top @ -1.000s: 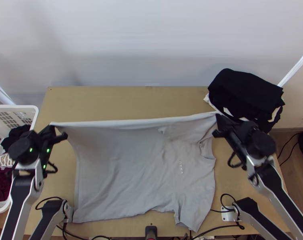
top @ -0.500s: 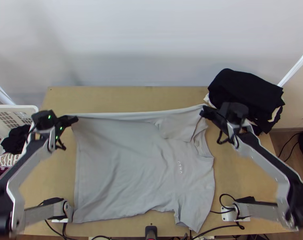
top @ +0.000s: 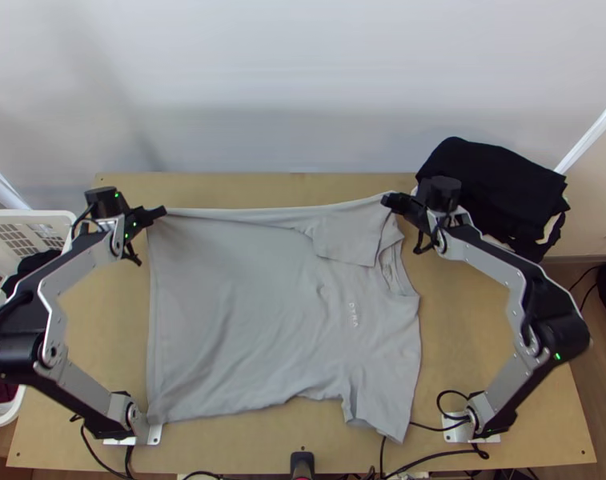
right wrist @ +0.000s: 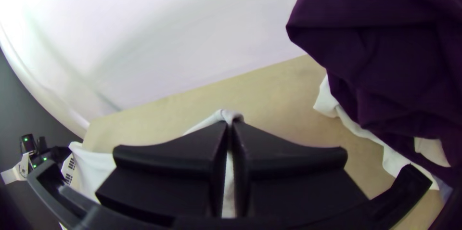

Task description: Fold the t-shirt

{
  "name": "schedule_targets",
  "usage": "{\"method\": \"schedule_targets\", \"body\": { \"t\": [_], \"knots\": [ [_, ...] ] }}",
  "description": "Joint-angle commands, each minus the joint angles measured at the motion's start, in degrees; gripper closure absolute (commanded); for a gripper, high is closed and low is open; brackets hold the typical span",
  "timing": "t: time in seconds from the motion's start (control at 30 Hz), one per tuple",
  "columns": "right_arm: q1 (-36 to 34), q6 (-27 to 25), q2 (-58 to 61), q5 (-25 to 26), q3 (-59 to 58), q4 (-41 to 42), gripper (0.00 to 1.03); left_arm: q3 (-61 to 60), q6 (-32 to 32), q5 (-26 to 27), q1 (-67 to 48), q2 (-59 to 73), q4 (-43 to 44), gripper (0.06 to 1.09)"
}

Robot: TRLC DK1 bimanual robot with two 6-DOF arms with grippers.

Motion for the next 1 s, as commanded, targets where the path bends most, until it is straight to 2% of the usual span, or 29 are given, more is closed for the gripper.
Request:
{"method": "schedule_targets", "body": {
  "t": [0.0,0.27,0.53,0.97],
  "knots": [
    [-1.2,-0.5,3.6,0.6,4.5,0.3,1.00,5.4,0.3,-0.5,1.0,3.9,-1.5,1.05],
    [-1.5,-0.6,8.7,0.6,12.6,-5.5,1.00,14.5,0.3,-0.5,0.9,11.3,-5.6,1.05],
    [-1.3,0.3,13.2,0.6,20.3,-13.3,1.00,18.2,-1.6,-0.5,-0.2,14.5,-6.4,1.05],
    [-1.3,1.1,13.6,0.5,28.0,-26.8,1.00,28.4,-3.0,0.9,-0.1,13.4,-30.6,1.05]
  ]
}}
